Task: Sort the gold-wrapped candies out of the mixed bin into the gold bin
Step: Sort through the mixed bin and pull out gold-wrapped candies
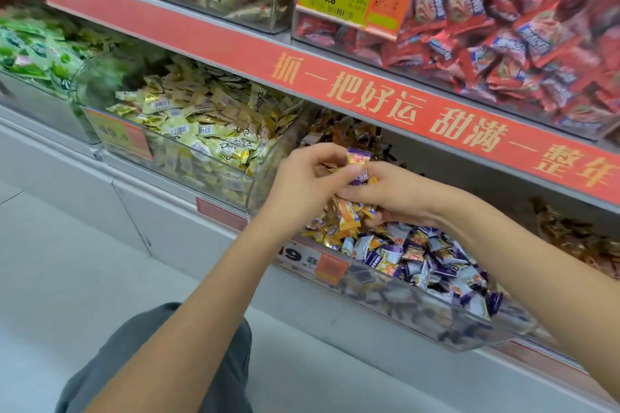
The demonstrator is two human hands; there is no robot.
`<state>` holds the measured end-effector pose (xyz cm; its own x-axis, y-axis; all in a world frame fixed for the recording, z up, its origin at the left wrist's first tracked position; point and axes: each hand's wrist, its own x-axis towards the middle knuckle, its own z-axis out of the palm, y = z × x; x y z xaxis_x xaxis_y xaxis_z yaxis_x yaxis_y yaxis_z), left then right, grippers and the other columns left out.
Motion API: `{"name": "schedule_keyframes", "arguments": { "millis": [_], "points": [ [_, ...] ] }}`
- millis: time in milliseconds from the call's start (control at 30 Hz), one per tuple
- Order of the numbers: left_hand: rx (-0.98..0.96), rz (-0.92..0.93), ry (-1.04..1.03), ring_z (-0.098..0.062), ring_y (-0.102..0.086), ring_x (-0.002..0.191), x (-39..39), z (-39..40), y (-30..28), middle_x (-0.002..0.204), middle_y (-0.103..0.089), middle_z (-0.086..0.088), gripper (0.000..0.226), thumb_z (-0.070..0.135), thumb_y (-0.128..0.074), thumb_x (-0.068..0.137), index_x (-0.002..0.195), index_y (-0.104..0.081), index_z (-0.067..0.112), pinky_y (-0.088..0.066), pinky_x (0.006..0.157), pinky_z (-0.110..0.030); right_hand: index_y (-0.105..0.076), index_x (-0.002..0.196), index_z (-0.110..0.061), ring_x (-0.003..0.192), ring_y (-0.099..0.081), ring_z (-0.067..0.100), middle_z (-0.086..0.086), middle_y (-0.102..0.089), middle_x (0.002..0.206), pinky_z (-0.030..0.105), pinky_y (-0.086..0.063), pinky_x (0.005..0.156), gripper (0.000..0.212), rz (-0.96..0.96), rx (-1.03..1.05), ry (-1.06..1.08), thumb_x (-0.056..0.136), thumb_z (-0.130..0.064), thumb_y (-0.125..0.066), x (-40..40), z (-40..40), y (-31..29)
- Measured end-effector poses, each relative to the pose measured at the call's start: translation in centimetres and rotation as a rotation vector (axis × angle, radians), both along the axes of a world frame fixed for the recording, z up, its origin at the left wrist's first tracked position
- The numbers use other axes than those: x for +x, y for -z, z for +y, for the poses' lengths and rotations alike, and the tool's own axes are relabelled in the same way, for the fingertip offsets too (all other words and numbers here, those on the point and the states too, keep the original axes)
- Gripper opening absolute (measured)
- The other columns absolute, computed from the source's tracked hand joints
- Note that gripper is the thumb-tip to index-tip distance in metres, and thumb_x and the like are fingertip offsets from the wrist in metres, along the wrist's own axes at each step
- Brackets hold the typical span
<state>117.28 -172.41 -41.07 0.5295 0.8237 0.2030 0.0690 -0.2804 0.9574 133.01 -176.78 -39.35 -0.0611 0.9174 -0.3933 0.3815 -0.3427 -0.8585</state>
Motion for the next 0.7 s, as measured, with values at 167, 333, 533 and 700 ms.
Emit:
{"name": "schedule_keyframes", "arguments": {
  "millis": [167, 333, 533, 700],
  "points": [
    [-0.27, -0.077, -0.112, -0.015, -0.071, 0.081, -0.1, 1.7, 0.4, 0.091, -0.07, -0.008, 0.025, 0.016, -0.063, 0.091, 0.113, -0.057, 0.006, -0.06, 0.069, -0.033, -0.056, 0.095, -0.012, 0.058, -0.045, 0.009, 0.002, -0.049, 0.073, 0.014, -0.032, 0.043, 0.026, 0.352, -0.082, 0.209, 0.081, -0.033, -0.061, 1.8, -0.6, 0.0],
    [-0.393, -0.064, 0.036, -0.021, -0.072, 0.08, -0.1, 1.3, -0.4, 0.103, -0.065, -0.012, 0.033, 0.012, -0.061, 0.091, 0.121, -0.052, 0.0, -0.059, 0.07, -0.027, -0.059, 0.095, -0.012, 0.058, -0.048, 0.011, 0.006, -0.053, 0.074, 0.014, -0.034, 0.043, 0.02, 0.569, -0.097, 0.331, 0.085, -0.029, -0.055, 2.0, -1.3, -0.1],
    [-0.428, -0.002, 0.048, -0.016, -0.07, 0.085, -0.1, 0.8, -0.3, 0.102, -0.066, -0.006, 0.022, 0.011, -0.059, 0.093, 0.113, -0.053, 0.013, -0.058, 0.073, -0.024, -0.061, 0.096, -0.013, 0.059, -0.052, 0.015, 0.012, -0.059, 0.077, 0.018, -0.037, 0.045, 0.019, 0.745, -0.182, 0.517, 0.085, -0.009, -0.047, 1.7, -1.8, -0.1],
    [-0.011, 0.231, -0.108, -0.001, -0.061, 0.089, 0.1, 1.4, 1.2, 0.108, -0.066, 0.01, 0.026, 0.015, -0.061, 0.09, 0.115, -0.063, 0.023, -0.048, 0.078, -0.017, -0.055, 0.083, -0.011, 0.055, -0.047, 0.012, 0.01, -0.051, 0.076, 0.017, -0.035, 0.043, 0.02, 0.764, -0.153, 0.635, 0.09, 0.0, -0.04, 2.2, -2.3, -0.3]
  ]
}}
